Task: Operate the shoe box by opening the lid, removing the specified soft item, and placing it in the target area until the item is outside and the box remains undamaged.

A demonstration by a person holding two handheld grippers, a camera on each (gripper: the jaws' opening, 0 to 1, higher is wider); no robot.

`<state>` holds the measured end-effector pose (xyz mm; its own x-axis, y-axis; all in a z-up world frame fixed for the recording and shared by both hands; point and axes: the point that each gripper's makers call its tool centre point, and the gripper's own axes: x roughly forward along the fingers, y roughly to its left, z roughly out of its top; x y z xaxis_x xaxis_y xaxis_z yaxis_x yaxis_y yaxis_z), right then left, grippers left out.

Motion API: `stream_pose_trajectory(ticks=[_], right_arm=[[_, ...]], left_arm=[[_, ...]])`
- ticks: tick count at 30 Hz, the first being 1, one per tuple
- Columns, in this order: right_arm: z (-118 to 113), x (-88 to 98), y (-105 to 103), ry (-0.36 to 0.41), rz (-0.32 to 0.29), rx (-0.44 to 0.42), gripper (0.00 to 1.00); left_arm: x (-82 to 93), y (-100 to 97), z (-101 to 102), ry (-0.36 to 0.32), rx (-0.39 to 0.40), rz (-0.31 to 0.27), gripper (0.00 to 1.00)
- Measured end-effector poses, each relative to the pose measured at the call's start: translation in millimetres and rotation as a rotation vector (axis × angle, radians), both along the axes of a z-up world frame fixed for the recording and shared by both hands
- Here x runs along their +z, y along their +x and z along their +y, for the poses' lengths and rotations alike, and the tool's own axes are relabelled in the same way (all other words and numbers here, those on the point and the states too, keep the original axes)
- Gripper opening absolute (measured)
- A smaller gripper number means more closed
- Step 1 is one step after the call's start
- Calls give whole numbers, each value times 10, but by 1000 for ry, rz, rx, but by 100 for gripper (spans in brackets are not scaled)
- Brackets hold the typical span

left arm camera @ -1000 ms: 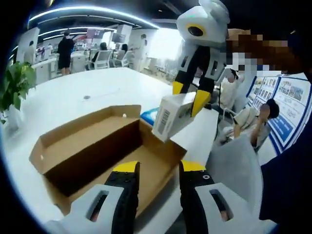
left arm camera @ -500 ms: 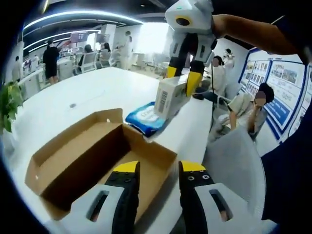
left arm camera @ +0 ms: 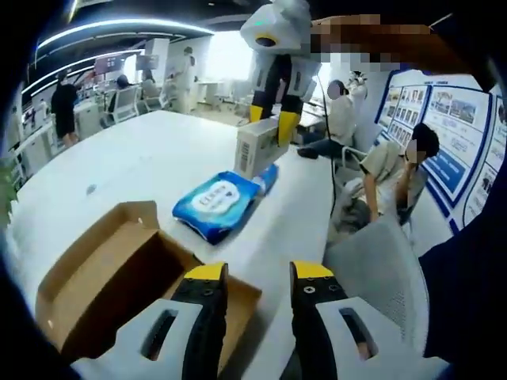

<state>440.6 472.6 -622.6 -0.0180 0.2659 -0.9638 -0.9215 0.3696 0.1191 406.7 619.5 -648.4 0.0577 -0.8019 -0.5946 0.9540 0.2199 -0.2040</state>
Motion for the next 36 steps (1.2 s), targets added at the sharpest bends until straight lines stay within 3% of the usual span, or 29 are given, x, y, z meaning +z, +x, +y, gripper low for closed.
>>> stream_pose_trajectory(ticks=[10, 27, 36], right_arm=[[-448, -112, 84, -18, -3, 49, 16], [-1043, -400, 279, -21, 11, 75, 16], [-1227, -544, 472, -36, 1, 85, 17]], left_arm=[[-102, -30, -298, 61, -8, 0, 29], [-205, 100, -1055, 119, -50, 2, 29], [-336, 259, -1219, 168, -56, -10, 29]])
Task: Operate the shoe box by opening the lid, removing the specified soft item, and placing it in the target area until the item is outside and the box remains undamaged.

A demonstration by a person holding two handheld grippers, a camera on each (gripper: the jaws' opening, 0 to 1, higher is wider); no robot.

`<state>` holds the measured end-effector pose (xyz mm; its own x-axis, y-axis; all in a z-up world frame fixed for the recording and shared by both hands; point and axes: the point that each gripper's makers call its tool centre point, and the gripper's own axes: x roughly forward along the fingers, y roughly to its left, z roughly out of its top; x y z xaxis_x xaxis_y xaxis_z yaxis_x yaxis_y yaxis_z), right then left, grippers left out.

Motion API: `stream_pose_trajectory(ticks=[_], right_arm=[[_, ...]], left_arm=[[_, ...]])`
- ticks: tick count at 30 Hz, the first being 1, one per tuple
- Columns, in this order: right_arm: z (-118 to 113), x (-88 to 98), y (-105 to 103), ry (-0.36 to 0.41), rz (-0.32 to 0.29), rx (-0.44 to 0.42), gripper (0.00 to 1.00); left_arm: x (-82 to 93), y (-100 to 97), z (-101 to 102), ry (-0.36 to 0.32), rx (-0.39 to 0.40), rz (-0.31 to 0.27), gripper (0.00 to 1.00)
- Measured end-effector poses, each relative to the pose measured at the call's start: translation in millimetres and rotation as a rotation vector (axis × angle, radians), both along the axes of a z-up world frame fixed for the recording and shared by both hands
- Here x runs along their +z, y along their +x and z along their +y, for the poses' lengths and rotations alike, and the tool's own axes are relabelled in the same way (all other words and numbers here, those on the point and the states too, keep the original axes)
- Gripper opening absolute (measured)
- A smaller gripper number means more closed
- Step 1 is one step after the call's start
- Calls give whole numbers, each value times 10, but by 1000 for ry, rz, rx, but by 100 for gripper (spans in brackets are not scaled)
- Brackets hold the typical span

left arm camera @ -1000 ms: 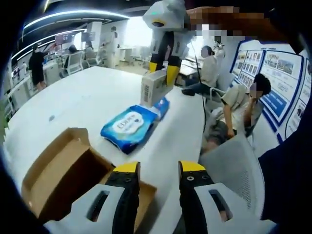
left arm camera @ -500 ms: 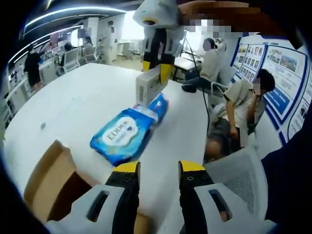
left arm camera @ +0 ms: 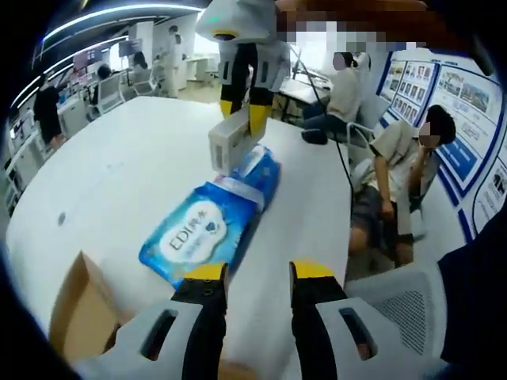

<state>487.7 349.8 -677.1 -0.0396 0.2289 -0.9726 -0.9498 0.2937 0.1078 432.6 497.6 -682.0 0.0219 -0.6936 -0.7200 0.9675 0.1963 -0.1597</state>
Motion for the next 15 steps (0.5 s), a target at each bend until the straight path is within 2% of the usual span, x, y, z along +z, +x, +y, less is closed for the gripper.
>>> stream_pose_trajectory(ticks=[9, 15], right_arm=[[-170, -160, 178, -15, -10, 1, 17], [-276, -290, 293, -40, -24, 14, 17]], left_arm=[[-86, 213, -141, 21, -4, -14, 29], [-138, 283, -184, 31, -2, -14, 29]])
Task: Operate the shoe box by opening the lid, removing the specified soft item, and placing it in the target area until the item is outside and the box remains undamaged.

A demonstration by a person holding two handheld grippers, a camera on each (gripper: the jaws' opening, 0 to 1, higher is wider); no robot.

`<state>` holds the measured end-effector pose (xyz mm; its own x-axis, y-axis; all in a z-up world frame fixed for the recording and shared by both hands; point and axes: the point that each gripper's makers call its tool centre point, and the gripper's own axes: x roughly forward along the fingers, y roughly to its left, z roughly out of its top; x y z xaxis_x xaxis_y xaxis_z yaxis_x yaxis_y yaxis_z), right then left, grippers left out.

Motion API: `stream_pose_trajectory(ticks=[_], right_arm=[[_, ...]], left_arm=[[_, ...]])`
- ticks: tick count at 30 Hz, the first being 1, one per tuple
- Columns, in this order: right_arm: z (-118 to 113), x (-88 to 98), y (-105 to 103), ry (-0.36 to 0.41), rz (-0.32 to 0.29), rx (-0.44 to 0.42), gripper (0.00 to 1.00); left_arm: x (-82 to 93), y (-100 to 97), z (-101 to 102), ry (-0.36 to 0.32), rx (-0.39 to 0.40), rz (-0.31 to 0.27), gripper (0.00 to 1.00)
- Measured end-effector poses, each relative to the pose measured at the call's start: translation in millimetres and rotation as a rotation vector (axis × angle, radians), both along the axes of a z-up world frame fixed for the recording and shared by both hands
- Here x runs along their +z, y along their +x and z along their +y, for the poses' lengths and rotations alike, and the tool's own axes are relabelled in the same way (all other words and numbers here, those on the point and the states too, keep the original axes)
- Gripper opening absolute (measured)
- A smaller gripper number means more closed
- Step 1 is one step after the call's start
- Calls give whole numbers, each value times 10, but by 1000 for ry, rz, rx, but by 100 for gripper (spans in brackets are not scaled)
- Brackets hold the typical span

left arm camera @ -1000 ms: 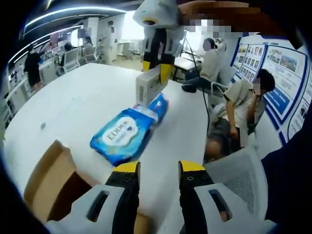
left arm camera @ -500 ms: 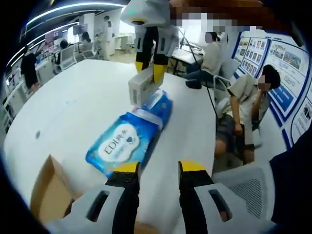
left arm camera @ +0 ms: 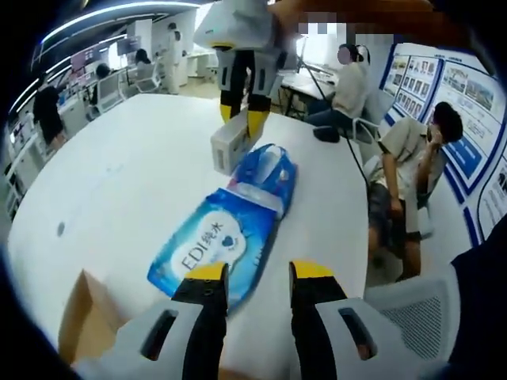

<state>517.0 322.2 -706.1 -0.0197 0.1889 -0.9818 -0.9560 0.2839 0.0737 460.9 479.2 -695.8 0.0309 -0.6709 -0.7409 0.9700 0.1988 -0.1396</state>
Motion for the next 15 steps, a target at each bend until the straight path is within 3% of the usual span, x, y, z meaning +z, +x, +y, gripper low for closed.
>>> stream_pose_trajectory(ticks=[15], right_arm=[[-60, -293, 156, 25, -10, -29, 17]], left_arm=[[-136, -87, 41, 17, 1, 31, 28]])
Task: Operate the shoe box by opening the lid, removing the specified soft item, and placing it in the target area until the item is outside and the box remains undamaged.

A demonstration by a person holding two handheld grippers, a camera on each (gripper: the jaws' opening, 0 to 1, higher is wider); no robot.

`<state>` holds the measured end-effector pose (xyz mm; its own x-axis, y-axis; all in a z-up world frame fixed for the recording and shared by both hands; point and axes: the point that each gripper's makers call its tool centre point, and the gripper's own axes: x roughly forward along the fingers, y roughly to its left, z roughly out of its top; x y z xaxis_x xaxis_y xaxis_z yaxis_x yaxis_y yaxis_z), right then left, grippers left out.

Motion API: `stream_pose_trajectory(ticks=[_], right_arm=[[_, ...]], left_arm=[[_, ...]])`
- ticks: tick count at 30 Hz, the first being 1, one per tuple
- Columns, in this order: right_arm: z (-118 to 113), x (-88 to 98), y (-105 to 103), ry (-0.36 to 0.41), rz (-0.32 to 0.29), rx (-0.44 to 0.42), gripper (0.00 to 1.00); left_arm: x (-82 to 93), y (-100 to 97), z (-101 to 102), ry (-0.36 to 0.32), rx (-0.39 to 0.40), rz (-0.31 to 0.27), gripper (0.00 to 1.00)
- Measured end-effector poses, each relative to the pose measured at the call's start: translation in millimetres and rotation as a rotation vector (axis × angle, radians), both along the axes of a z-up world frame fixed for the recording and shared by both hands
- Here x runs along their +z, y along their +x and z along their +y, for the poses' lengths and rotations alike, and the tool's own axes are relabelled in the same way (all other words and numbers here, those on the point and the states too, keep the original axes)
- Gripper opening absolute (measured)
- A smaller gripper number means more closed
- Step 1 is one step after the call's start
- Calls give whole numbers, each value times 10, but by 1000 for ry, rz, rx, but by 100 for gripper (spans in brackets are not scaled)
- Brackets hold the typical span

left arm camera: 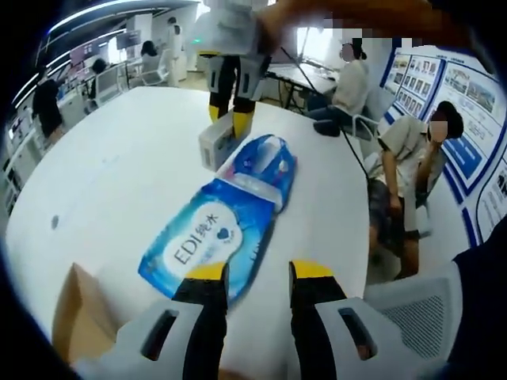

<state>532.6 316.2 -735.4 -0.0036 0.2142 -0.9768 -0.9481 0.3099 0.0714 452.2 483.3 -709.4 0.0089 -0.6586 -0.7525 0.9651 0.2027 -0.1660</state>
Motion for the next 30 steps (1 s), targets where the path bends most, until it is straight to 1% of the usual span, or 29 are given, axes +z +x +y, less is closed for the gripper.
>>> stream_pose_trajectory(ticks=[9, 14, 20, 25, 27, 30], right_arm=[[-50, -169, 0, -3, 4, 11, 17], [-18, -208, 10, 9, 6, 8, 17], [-33, -258, 8, -2, 6, 38, 17], [-45, -280, 8, -5, 3, 41, 18], [-65, -291, 10, -11, 3, 38, 18], [-141, -314, -32, -46, 26, 43, 18]], left_arm=[[-11, 17, 57, 9, 18, 1, 28], [-25, 4, 51, 10, 21, 5, 28], [-40, -7, 42, 10, 24, 8, 27], [-53, -15, 59, 12, 28, 10, 27], [-61, -19, 60, 14, 28, 12, 27], [-63, -23, 60, 14, 27, 12, 27]])
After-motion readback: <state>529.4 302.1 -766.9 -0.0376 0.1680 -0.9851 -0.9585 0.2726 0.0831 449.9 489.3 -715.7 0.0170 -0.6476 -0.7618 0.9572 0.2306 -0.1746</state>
